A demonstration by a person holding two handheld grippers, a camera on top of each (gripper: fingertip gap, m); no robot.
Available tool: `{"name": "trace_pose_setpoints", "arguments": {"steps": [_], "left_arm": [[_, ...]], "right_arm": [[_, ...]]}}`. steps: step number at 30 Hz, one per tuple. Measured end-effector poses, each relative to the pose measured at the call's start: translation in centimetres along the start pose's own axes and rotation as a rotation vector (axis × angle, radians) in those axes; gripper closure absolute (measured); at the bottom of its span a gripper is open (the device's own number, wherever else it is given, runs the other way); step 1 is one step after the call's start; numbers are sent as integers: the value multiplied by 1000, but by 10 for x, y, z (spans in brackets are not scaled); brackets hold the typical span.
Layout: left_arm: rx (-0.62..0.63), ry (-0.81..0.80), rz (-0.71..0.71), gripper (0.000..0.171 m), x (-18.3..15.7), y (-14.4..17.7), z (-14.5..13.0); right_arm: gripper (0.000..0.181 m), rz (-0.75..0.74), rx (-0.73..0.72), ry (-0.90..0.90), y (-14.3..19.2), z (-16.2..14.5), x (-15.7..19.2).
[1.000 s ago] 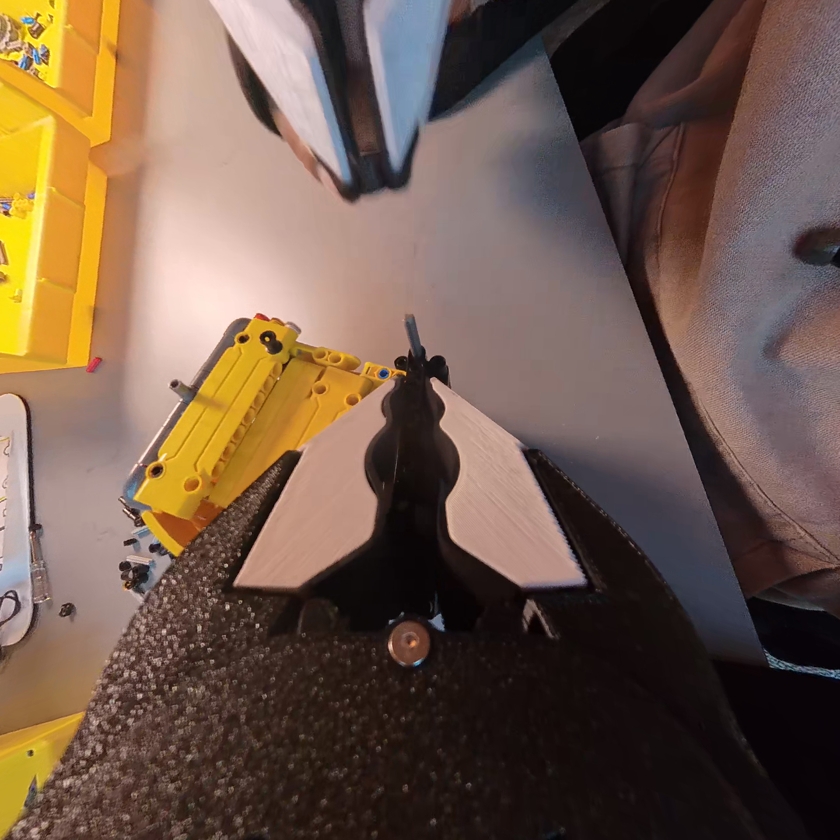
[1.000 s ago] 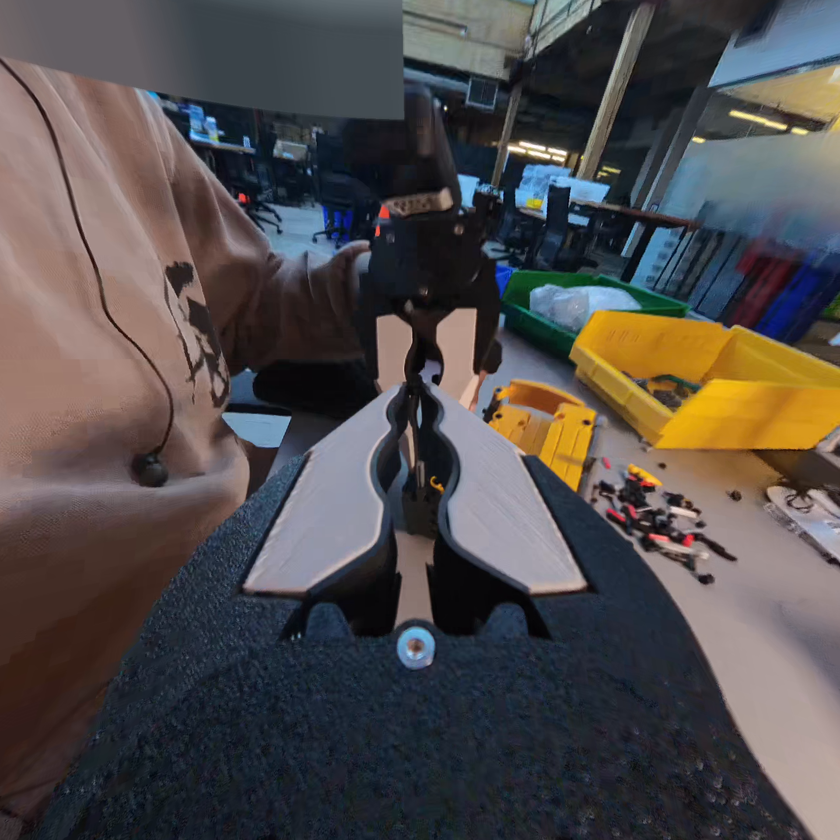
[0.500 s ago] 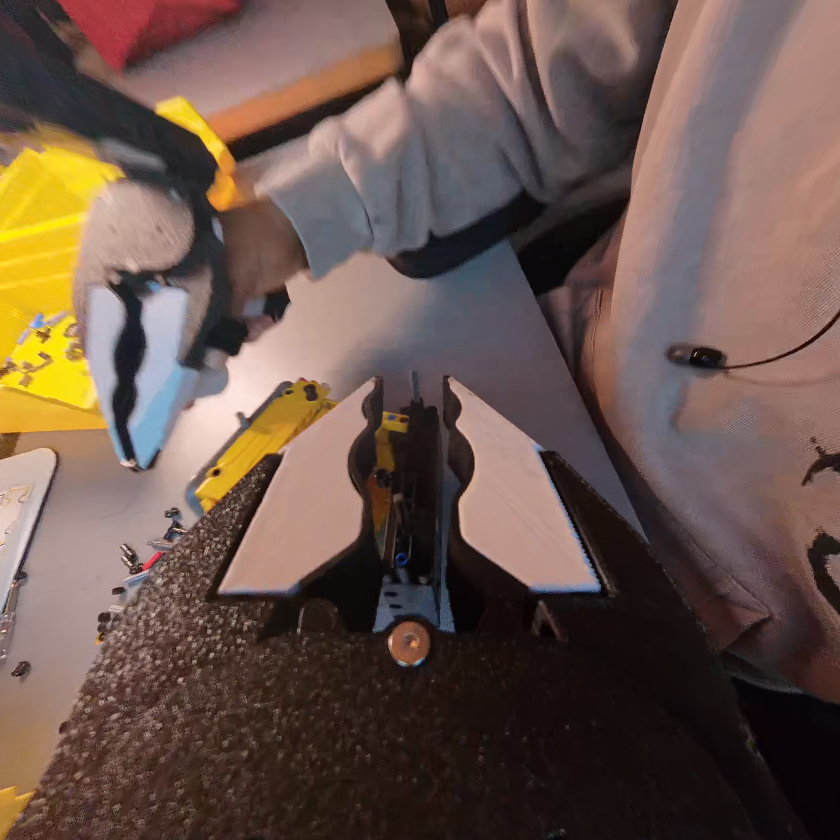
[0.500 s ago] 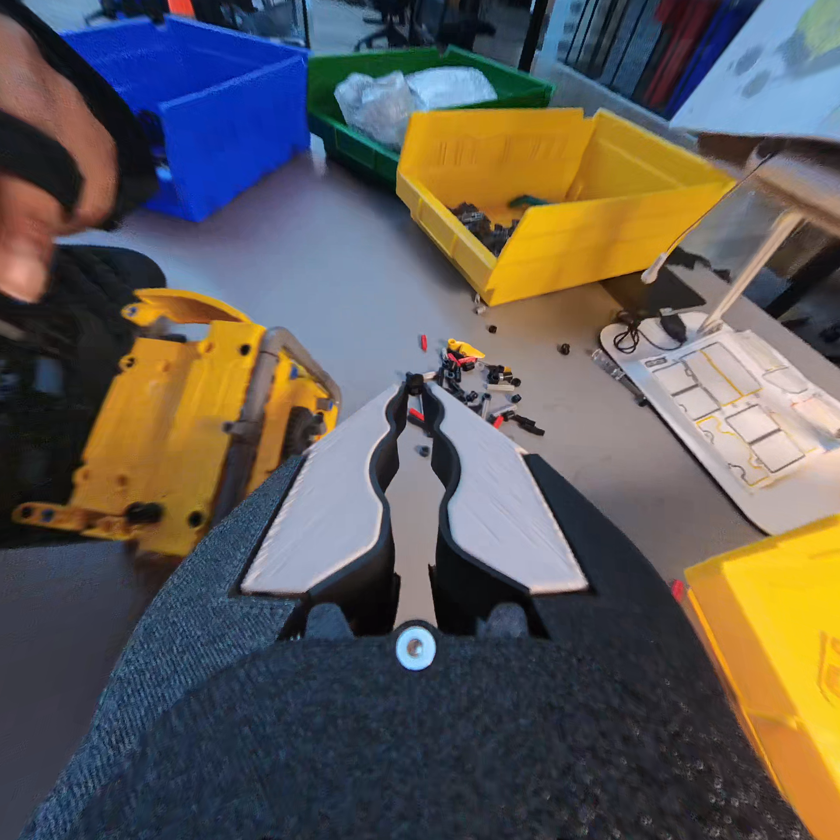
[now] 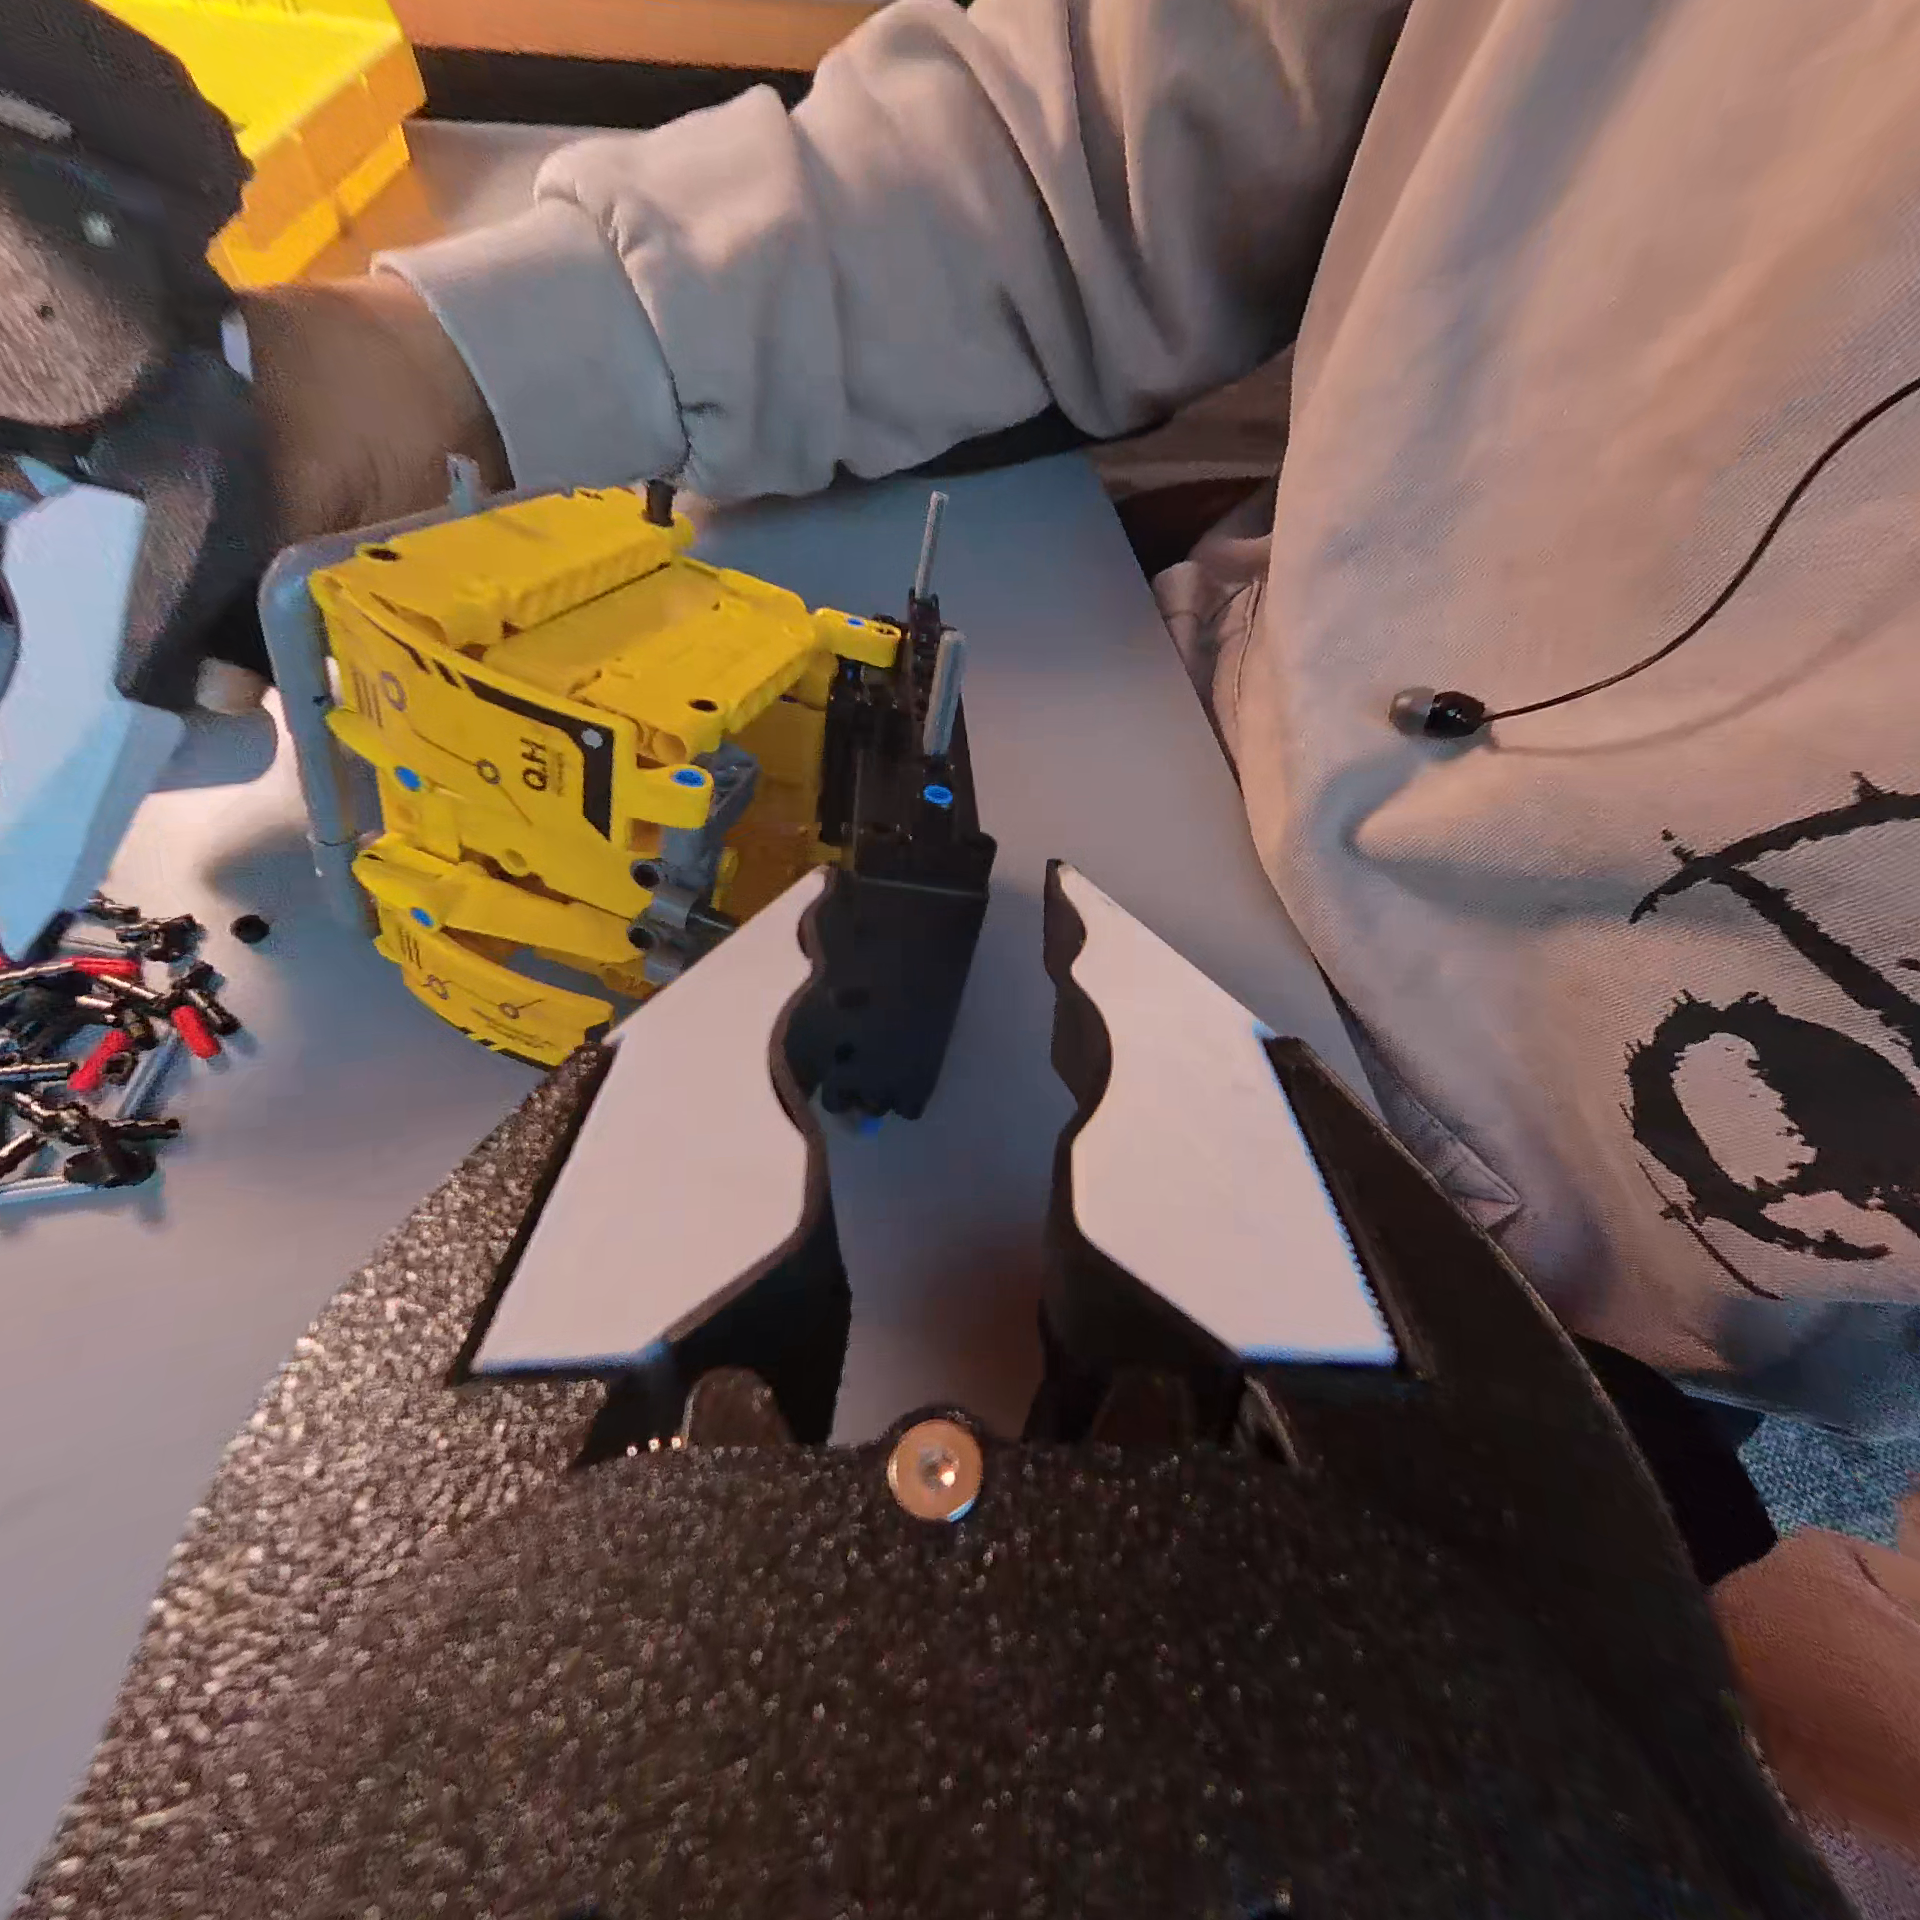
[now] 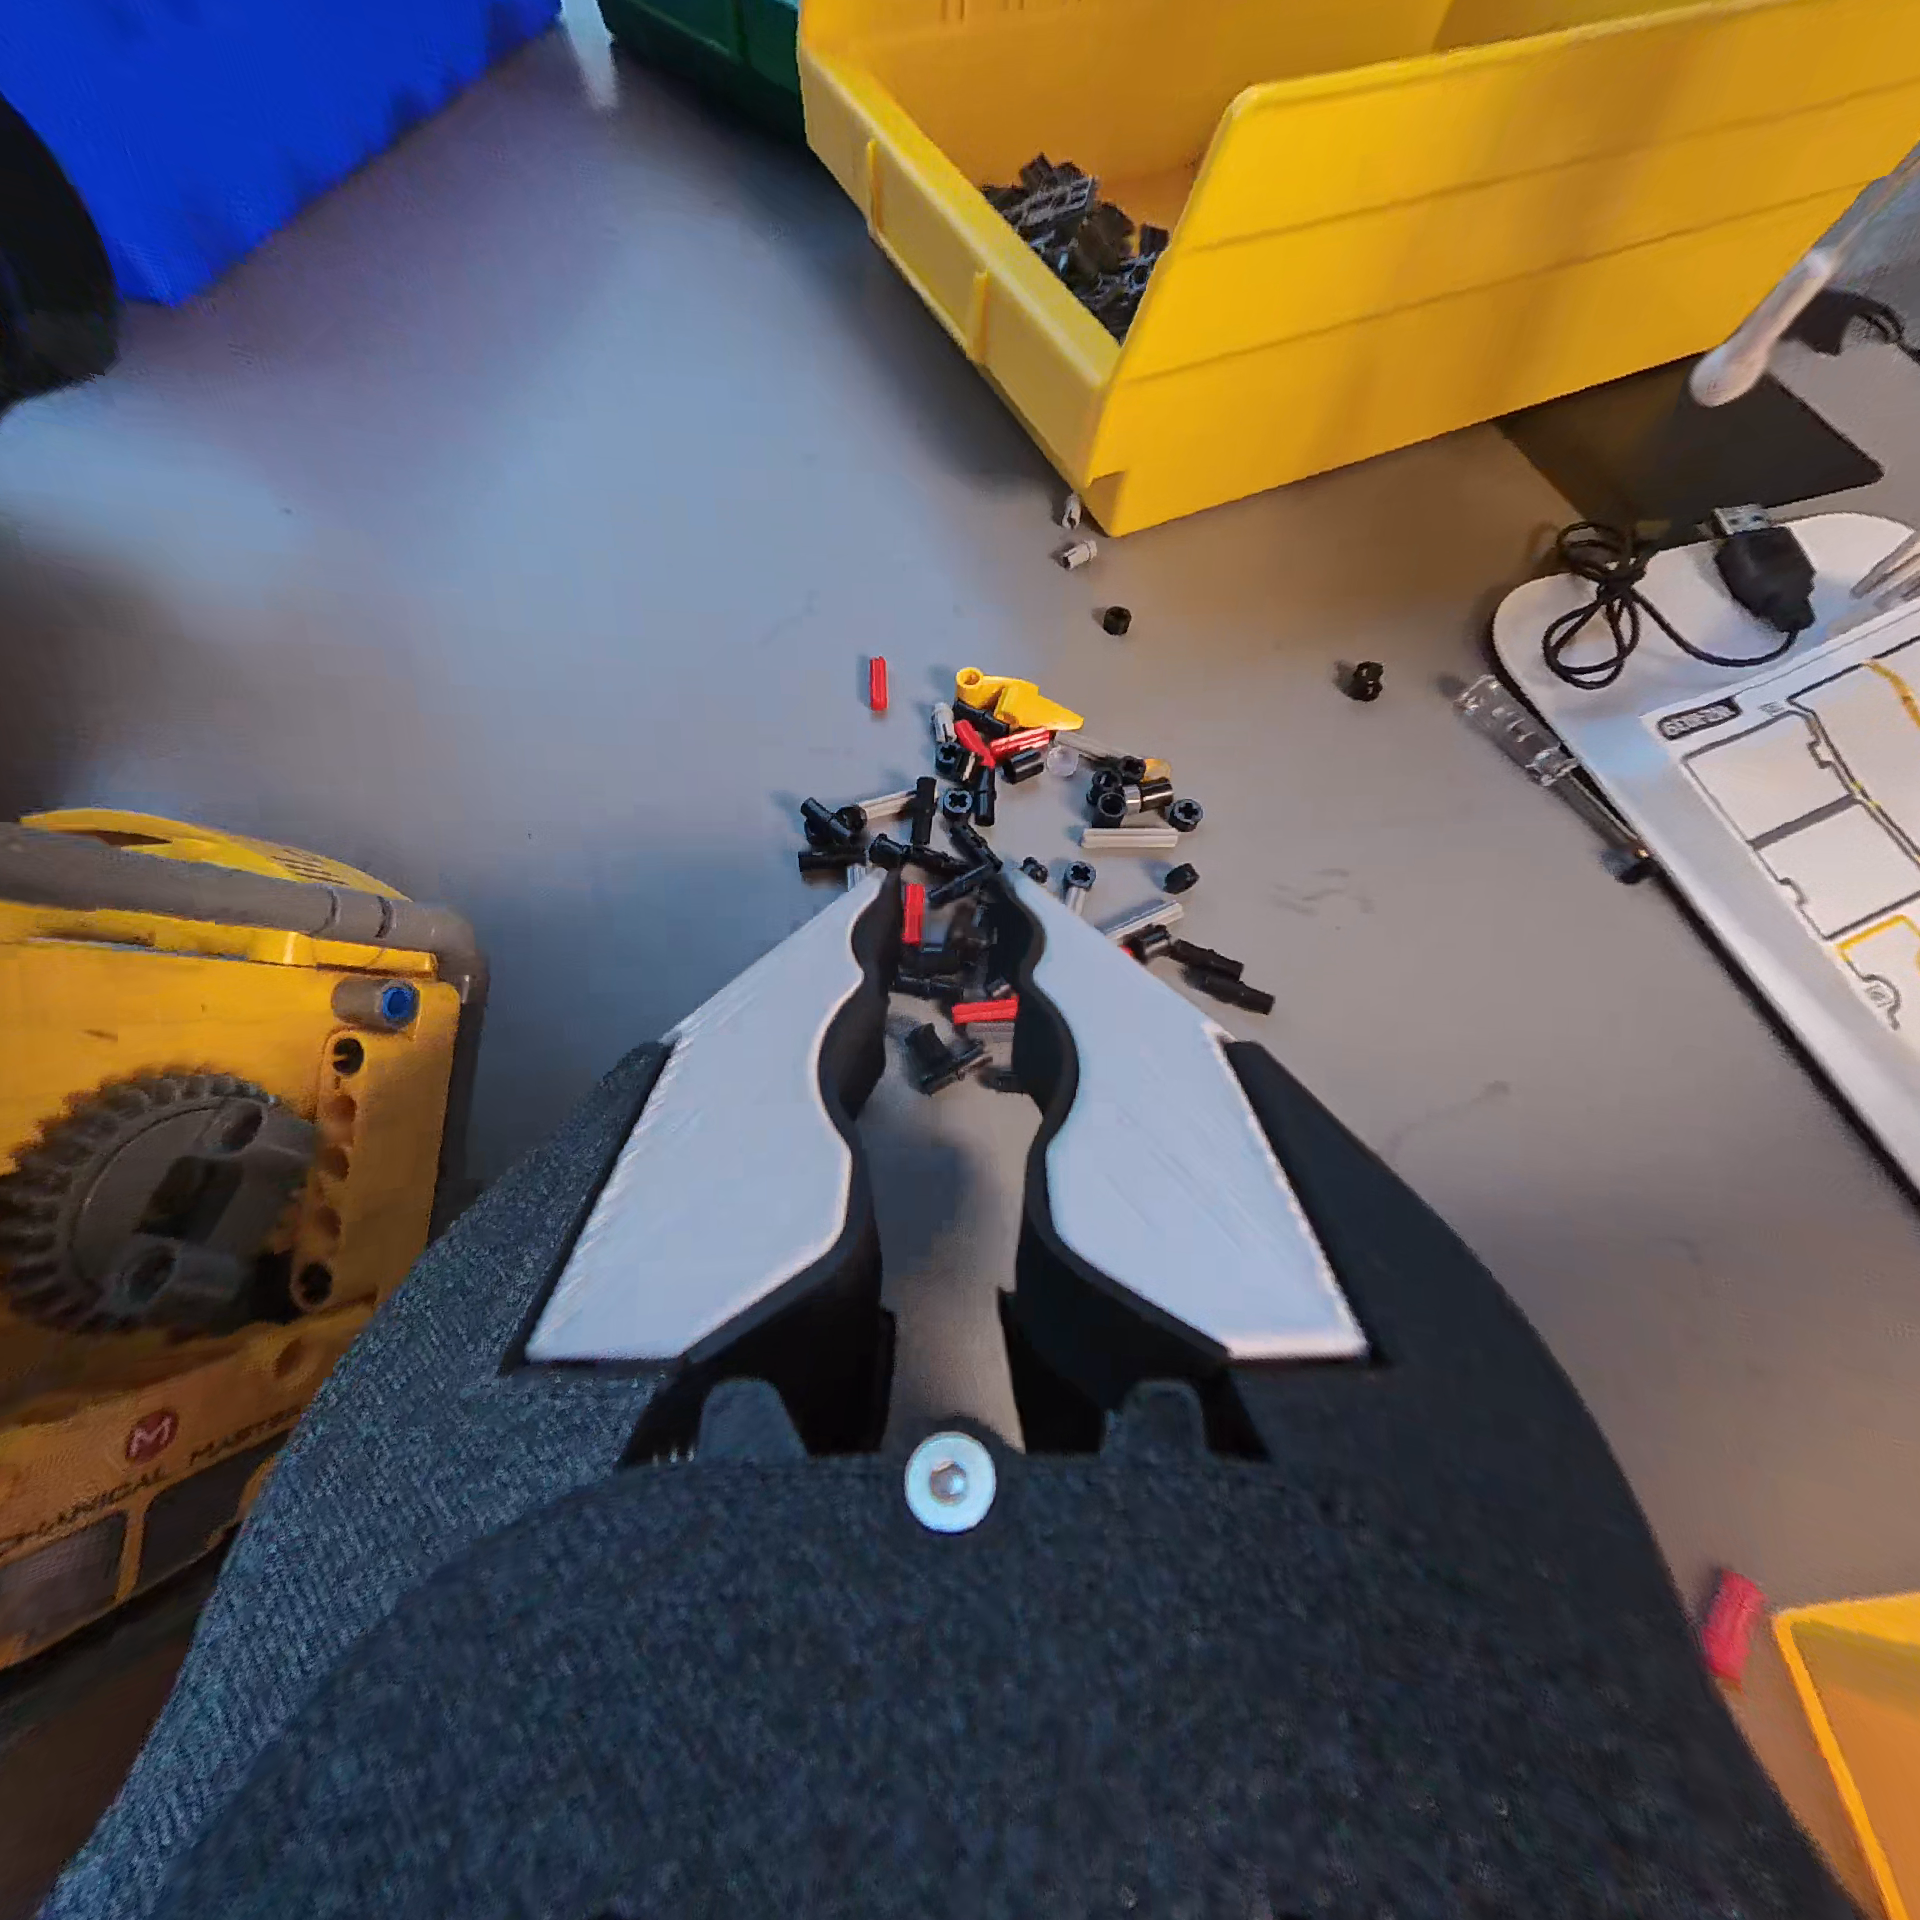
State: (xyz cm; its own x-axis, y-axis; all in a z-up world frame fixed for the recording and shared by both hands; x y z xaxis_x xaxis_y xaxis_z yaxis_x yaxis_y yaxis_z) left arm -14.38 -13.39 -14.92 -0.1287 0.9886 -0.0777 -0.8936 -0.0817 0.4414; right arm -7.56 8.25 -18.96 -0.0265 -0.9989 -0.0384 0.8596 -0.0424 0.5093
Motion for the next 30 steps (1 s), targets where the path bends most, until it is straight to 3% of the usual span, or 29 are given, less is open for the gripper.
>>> {"name": "trace_pose_setpoints", "arguments": {"steps": [2,9,16,23,30], "left_arm": [[40,0,24,142,4,-7,-5],[13,9,60,142,11,-20,0],[-9,1,133,143,19,-34,7],[-46,34,272,143,35,-50,15],[-82,49,297,143,39,-55,16]], "right_arm": [[164,8,-64,-7,13,9,0],[164,29,-272,36,91,47,11],[164,48,-314,117,147,39,53],[164,165,-289,243,150,18,99],[164,247,-247,289,127,0,113]]}}
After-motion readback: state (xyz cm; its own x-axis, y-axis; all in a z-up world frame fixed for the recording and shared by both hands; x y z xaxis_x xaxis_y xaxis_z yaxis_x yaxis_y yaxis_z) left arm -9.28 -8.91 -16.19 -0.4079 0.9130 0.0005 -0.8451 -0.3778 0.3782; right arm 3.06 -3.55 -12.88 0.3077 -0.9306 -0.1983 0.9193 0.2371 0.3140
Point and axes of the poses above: each gripper's, where its closed fingertips meet, y back along the fingers, z out of its top, x = y × z across the jaws, the point moved 6 cm from there along y, back along the fingers, and after that the axes turned 1 degree about -x, right-handed, at the moved point
